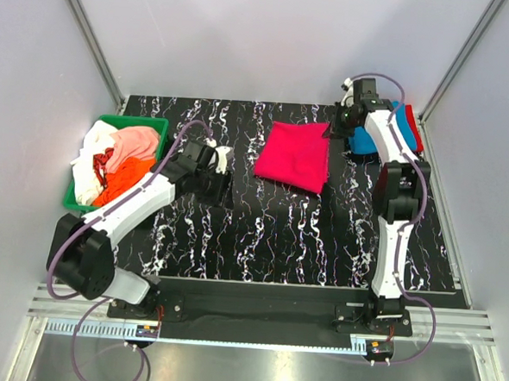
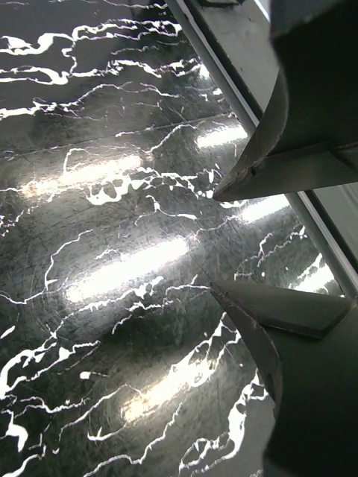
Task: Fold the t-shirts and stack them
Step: Neatly place the folded tshirt to the corner
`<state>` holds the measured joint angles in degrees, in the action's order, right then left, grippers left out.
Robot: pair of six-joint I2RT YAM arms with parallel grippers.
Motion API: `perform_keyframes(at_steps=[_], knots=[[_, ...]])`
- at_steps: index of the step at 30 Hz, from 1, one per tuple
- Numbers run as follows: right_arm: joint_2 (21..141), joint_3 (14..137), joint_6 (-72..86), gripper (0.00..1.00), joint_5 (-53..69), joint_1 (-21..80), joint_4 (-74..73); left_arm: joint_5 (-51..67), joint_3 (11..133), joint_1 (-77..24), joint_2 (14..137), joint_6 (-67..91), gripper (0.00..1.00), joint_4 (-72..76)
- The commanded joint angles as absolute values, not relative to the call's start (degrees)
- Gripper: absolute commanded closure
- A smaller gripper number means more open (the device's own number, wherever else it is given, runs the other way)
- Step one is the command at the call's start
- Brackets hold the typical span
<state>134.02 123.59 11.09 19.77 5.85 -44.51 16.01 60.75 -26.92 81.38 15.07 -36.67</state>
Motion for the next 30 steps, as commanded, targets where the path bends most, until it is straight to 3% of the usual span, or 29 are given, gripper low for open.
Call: perform_keyframes(at_steps=[1, 11, 16, 30], knots=[[126.0, 123.6, 6.4, 1.0, 12.8, 5.9, -44.2, 15.3, 61.3, -26.9, 77.7, 12.6, 0.48, -34.5], [123.1, 131.8, -7.4, 1.0, 3.5, 5.9, -54.3, 15.6, 61.0, -26.8, 77.3, 12.5, 0.48, -34.8], [120.9, 128.8, -14.3, 1.0, -4.5, 5.3, -54.1, 15.9, 61.0, -26.8, 77.2, 12.6, 0.48, -34.7], [116.5, 129.6, -19.7, 1.0, -3.3, 1.3, -48.3, 15.7, 61.2, -26.8, 78.5, 12.3, 0.48, -35.2]])
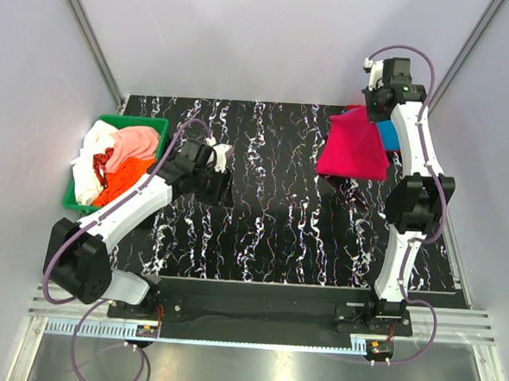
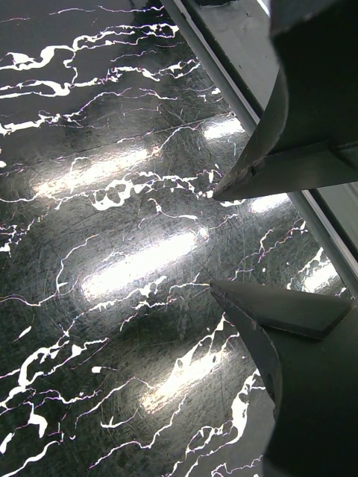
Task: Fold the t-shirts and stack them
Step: Neatly place the folded tshirt to the corner
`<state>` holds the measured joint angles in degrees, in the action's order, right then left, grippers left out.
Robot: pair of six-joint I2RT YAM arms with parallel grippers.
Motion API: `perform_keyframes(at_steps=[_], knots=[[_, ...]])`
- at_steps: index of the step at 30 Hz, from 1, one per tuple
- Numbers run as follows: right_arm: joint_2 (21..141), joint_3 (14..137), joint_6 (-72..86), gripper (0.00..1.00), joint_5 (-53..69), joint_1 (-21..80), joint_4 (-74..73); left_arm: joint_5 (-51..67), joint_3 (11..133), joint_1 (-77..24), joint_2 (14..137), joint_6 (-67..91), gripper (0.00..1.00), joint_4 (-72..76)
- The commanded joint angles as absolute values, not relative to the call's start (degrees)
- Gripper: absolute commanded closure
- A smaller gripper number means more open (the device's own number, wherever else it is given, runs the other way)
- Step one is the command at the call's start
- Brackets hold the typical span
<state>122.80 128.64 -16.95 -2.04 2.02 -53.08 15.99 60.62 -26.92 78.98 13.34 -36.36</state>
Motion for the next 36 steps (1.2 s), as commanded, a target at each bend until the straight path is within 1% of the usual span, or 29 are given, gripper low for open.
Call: perform_keyframes(at_steps=[1, 7, 8, 15, 22, 26, 29, 32, 35, 36], knots=[[116.3, 130.0, -20.3, 1.0, -3.1, 0.6, -48.1, 16.3, 61.2, -26.8, 78.6, 12.3, 0.48, -35.1], [115.8, 130.8, -24.0, 1.0, -0.9, 0.4, -46.6, 17.3, 61.3, -26.9, 78.6, 12.3, 0.48, -35.2], [116.0, 131.0, -24.8, 1.0, -1.1, -1.6, -46.4, 17.2, 61.2, -26.8, 78.4, 12.2, 0.48, -35.2], [121.3, 138.3, -25.5, 1.0, -0.2, -4.7, -46.4, 17.4, 61.2, -26.8, 78.5, 12.2, 0.48, -35.2], [132.4, 151.3, -26.5, 1.0, 3.3, -7.5, -46.3, 15.9, 60.9, -26.9, 78.7, 12.0, 0.48, -35.4], [138.6, 157.3, -23.4, 1.0, 6.7, -10.1, -45.3, 15.6, 61.0, -26.9, 79.2, 12.0, 0.48, -35.5], [141.8, 158.2, -20.2, 1.0, 8.4, -11.9, -40.8, 15.5, 61.0, -26.9, 80.1, 12.0, 0.48, -35.6], [143.6, 158.8, -17.9, 1.0, 12.8, -12.4, -38.3, 15.0, 61.1, -26.8, 80.9, 12.0, 0.48, -35.7], [141.5, 156.1, -16.8, 1.0, 15.3, -12.3, -38.1, 14.5, 61.3, -26.9, 81.5, 12.0, 0.48, -35.8], [139.2, 153.2, -16.7, 1.0, 15.5, -12.3, -37.7, 14.5, 61.3, -26.9, 81.6, 12.0, 0.48, -35.9]])
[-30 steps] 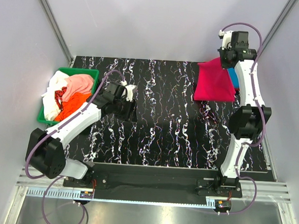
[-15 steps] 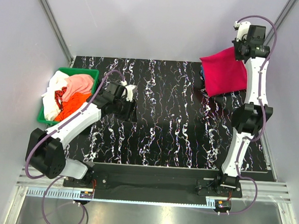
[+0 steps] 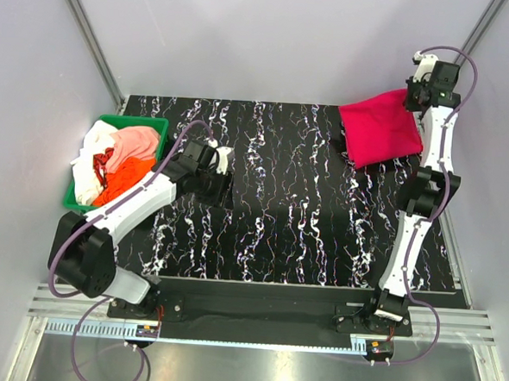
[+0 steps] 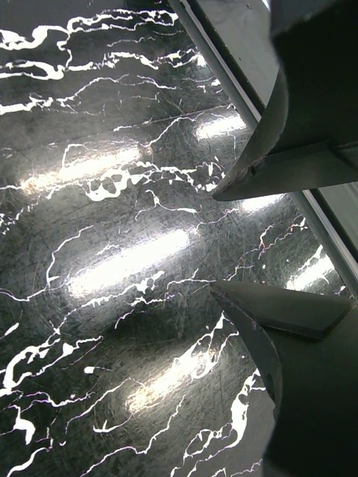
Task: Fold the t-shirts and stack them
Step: Neatly place the folded tshirt to the corner
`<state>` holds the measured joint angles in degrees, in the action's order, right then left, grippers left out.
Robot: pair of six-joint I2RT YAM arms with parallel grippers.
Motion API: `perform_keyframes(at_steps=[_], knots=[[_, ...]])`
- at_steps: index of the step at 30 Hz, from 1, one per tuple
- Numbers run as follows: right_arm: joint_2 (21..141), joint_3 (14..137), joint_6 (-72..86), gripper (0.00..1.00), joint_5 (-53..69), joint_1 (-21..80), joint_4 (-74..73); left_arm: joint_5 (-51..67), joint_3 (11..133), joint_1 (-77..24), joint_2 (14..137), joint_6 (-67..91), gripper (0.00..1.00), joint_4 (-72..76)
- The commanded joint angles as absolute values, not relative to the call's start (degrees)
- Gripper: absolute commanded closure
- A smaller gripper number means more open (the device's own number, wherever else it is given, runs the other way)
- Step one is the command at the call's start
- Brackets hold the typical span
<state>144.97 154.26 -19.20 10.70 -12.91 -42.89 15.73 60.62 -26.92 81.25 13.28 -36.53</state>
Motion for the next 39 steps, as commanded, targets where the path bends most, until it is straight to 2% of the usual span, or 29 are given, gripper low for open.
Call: perform_keyframes(at_steps=[1, 5, 12, 23, 26, 28, 30, 31, 34, 35, 37, 39], knots=[[138.2, 151.7, -16.6, 1.0, 15.5, -12.3, -36.2, 14.3, 61.3, -26.9, 81.7, 12.0, 0.48, -35.9], [136.6, 150.5, -16.2, 1.0, 14.8, -12.5, -35.0, 14.8, 61.3, -26.9, 81.4, 12.1, 0.48, -36.1], [143.7, 157.8, -8.8, 1.0, 16.0, -15.3, -34.6, 14.8, 61.2, -26.9, 81.6, 12.0, 0.48, -36.0], [153.3, 159.6, 1.4, 1.0, 16.0, -18.4, -26.1, 14.2, 61.3, -26.9, 83.1, 11.9, 0.48, -36.2], [155.2, 158.8, 4.3, 0.96, 15.5, -19.2, -23.6, 13.8, 61.3, -26.8, 83.3, 11.9, 0.48, -36.4], [156.3, 159.0, 6.9, 0.78, 15.7, -20.0, -22.9, 13.5, 61.3, -26.9, 83.4, 11.9, 0.48, -36.5], [155.6, 158.4, 7.4, 0.73, 15.5, -20.1, -22.7, 13.3, 61.2, -26.9, 83.4, 11.9, 0.48, -36.6], [155.0, 158.0, 7.2, 0.68, 15.6, -20.2, -22.2, 13.3, 61.2, -26.9, 83.4, 11.9, 0.48, -36.5], [153.2, 157.1, 7.6, 0.49, 16.3, -20.2, -21.6, 13.3, 61.3, -26.9, 83.3, 11.9, 0.47, -36.6], [152.7, 156.8, 7.6, 0.38, 16.3, -20.2, -21.6, 13.3, 61.3, -26.9, 83.1, 11.9, 0.47, -36.6], [150.0, 154.5, 7.9, 0.33, 15.8, -20.1, -21.6, 13.1, 61.2, -27.0, 82.7, 12.0, 0.47, -36.5], [147.1, 151.6, 8.1, 0.34, 15.5, -20.1, -21.7, 12.8, 61.2, -27.1, 82.0, 12.0, 0.47, -36.6]])
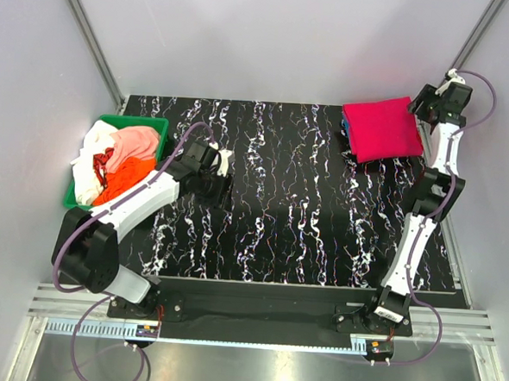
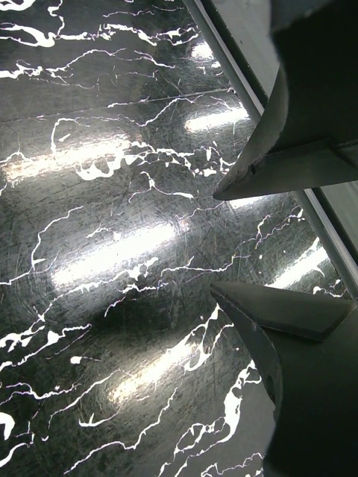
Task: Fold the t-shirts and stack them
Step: Neatly place the folded tshirt to the corner, then reset both grippers
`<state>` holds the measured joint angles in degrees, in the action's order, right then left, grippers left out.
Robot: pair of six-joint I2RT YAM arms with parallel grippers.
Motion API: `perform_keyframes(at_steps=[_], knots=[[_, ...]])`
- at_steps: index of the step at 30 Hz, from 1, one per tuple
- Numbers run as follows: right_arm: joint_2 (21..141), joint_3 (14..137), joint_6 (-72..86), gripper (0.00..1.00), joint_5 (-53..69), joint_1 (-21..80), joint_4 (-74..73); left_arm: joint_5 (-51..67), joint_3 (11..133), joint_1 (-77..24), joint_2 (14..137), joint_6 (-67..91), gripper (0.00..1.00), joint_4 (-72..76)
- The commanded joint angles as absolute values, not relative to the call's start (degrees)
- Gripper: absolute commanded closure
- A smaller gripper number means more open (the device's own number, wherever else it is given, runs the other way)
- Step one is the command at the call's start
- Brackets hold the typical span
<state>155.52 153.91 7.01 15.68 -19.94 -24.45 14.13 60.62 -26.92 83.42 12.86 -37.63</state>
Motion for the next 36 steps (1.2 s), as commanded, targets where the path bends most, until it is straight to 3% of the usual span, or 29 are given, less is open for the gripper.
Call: perform_keyframes(at_steps=[1, 4, 7, 12, 17, 19, 23, 24, 26, 31, 36], knots=[[146.1, 150.6, 8.4, 0.37, 15.6, -20.1, -21.8, 12.8, 61.3, -27.1, 81.7, 12.0, 0.47, -36.5], [141.6, 145.6, 9.8, 0.58, 17.0, -20.0, -23.5, 13.2, 61.4, -27.1, 80.9, 12.1, 0.47, -36.6], [134.6, 137.2, 10.8, 0.6, 17.3, -18.3, -25.1, 14.0, 61.9, -27.2, 79.3, 12.0, 0.46, -36.5], [117.5, 120.7, 16.1, 0.45, 14.9, -12.9, -30.8, 15.5, 62.8, -26.7, 75.5, 12.0, 0.46, -34.6], [94.7, 98.3, 24.3, 0.34, 17.9, -7.0, -33.0, 24.6, 62.7, -23.9, 67.1, 16.0, 0.46, -25.2], [88.1, 89.0, 26.4, 0.01, 21.4, -3.7, -32.9, 28.7, 62.2, -22.9, 62.5, 17.4, 0.44, -20.2], [71.6, 77.5, 30.5, 0.0, 28.1, -0.9, -33.1, 30.5, 63.5, -22.7, 57.9, 19.2, 0.38, -18.2], [69.2, 76.0, 30.5, 0.0, 29.6, -0.9, -33.6, 30.6, 63.5, -22.7, 56.7, 19.5, 0.29, -18.5], [62.1, 71.9, 31.5, 0.0, 30.2, -0.9, -34.1, 30.5, 62.5, -22.7, 55.2, 20.2, 0.01, -18.7], [49.2, 64.5, 32.0, 0.0, 30.2, -0.9, -34.1, 27.6, 58.7, -22.6, 50.0, 21.2, 0.01, -19.3], [43.9, 64.1, 32.0, 0.0, 27.0, -0.9, -34.8, 26.2, 56.8, -22.6, 46.8, 21.4, 0.01, -19.3]])
